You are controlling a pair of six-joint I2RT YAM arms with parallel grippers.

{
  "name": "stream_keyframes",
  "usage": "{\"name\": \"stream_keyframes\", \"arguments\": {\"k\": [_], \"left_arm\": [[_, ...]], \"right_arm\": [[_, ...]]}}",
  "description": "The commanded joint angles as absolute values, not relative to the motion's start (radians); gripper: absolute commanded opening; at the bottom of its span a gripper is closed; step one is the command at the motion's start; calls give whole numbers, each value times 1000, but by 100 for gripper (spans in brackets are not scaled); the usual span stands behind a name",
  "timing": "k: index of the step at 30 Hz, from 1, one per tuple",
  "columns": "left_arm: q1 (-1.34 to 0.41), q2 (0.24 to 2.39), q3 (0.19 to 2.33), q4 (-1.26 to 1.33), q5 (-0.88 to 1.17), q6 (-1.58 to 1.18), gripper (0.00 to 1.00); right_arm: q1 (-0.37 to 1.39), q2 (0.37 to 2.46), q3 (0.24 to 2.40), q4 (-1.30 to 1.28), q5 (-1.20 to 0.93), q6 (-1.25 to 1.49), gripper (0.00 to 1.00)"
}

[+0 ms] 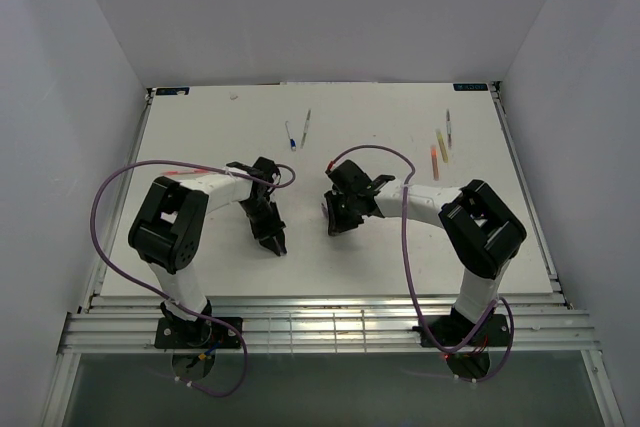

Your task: Open the pen caps

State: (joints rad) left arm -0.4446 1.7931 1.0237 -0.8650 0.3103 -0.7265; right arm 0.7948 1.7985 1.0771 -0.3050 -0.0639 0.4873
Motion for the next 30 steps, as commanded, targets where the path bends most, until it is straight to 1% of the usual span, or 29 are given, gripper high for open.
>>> {"name": "stream_keyframes", "arguments": {"k": [1,4,5,6,11,13,20,30], "left_arm": [[-453,1841,982,-830,186,-709,23],[-453,1861,977,-828,175,-712,26],[-453,1867,977,-830,163,-710,29],[-453,1871,976,-830,158,-707,30],[-453,1899,969,-830,133,-698,36],[-453,1907,971,-828,129,-701,39],[-453,1954,1014,-836,111,-701,41],[-453,2014,1100,-876,44,-686,39]], "right_arm": [[816,1818,1012,-322,-80,514,23],[816,1821,1008,-330,-64,512,23],[816,1824,1009,-336,-54,511,24],[816,1830,1014,-340,-51,502,26],[816,1829,996,-345,-44,489,28],[818,1819,976,-341,-48,489,33],[816,1825,971,-341,-64,472,34],[818,1917,1097,-426,-40,434,32]]}}
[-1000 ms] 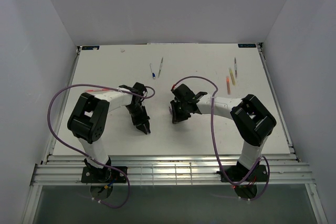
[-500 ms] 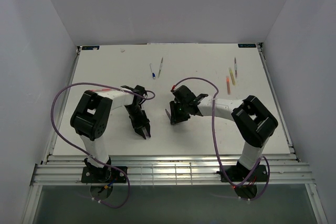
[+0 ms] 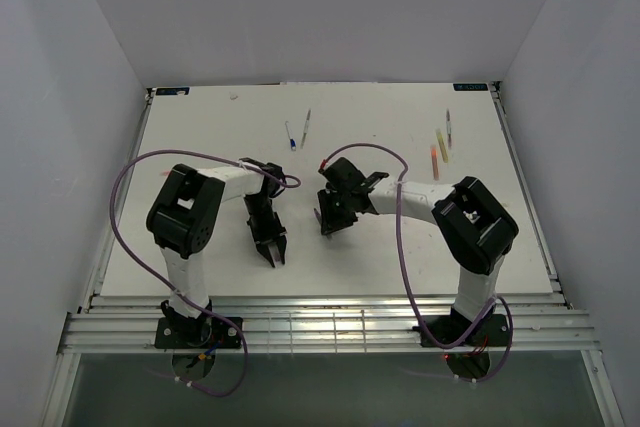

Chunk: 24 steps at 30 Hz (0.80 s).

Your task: Open the pen caps

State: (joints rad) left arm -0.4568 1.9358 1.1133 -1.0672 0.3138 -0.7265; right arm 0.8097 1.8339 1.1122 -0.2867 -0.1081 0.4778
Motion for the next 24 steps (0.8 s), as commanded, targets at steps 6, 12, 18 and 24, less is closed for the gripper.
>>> {"name": "stream_keyframes", "arguments": {"k": [6,12,18,24], "left_arm": [[-453,2025,1127,-879,31,-695,39],[-453,2023,1147,-870,32,-696,40],[-453,2020,1137,-847,51,-693,43],[-453,1999,1120,-828,54,-692,48]], "right_arm": [[818,1927,1103,-468,-46,489,14],[827,1922,1066,-495,-57,601,8],[839,1890,1019,-494,-71,660,8],[842,1876,1003,-477,-91,675,13]]}}
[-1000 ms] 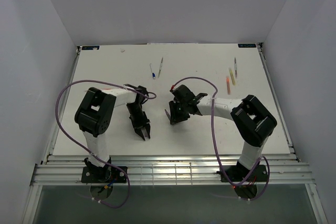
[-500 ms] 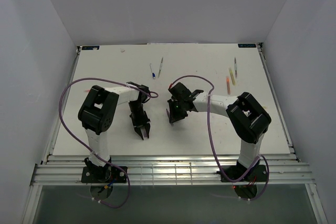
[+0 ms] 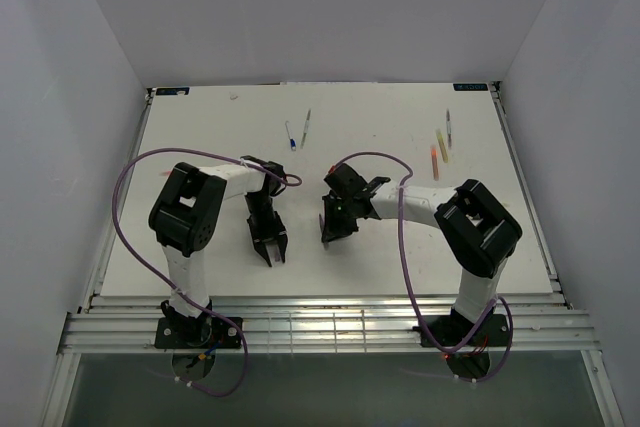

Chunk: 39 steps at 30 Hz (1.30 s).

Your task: Open the pen caps

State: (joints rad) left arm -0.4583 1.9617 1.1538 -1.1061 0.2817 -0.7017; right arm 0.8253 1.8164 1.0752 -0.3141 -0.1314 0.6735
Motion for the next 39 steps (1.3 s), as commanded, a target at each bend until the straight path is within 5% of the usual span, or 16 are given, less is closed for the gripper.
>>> {"name": "stream_keyframes", "arguments": {"k": [1,11,31,39], "left_arm": [[-453,1997,1118,-825,57,-690,49],[-453,1942,1123,-821,58,-689,57],[-451,1821,1163,-879,58,-749,59],[-423,1795,1223,-908,61,-781,59]], "right_arm": [[844,1878,1005,-474,-87,672,15],[844,1884,1038,-485,-69,637,46],[842,1731,1077,-534,-15,523,57],[842,1600,1094,-610,58,460,70]]}}
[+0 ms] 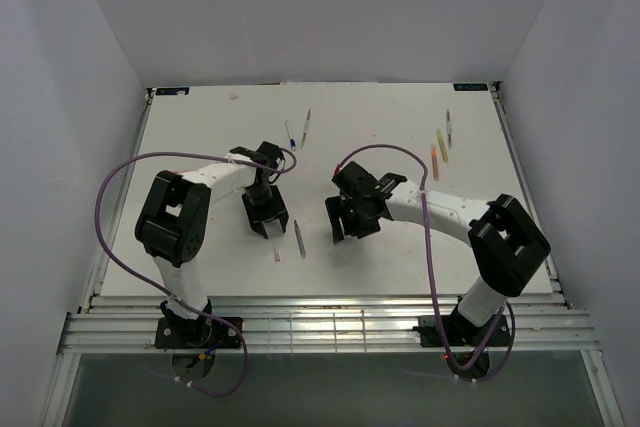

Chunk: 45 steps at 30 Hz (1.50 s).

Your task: Open the pen caps

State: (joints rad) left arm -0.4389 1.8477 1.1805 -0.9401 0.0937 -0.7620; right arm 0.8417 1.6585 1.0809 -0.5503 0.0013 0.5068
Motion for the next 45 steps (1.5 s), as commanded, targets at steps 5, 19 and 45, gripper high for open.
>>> {"name": "stream_keyframes", "arguments": {"k": [5,19,45], "left_arm": [[-419,1802,1215,-908,63,-793,57],[-115,1805,1520,-994,15,-910,57],[215,2141,1944,-1186,-167,-1226,48]], "right_arm": [[842,1546,1069,-623,69,445,71],[842,1404,1107,-765,130,428,90],[841,1463,1147,-799,109,373,90]]}}
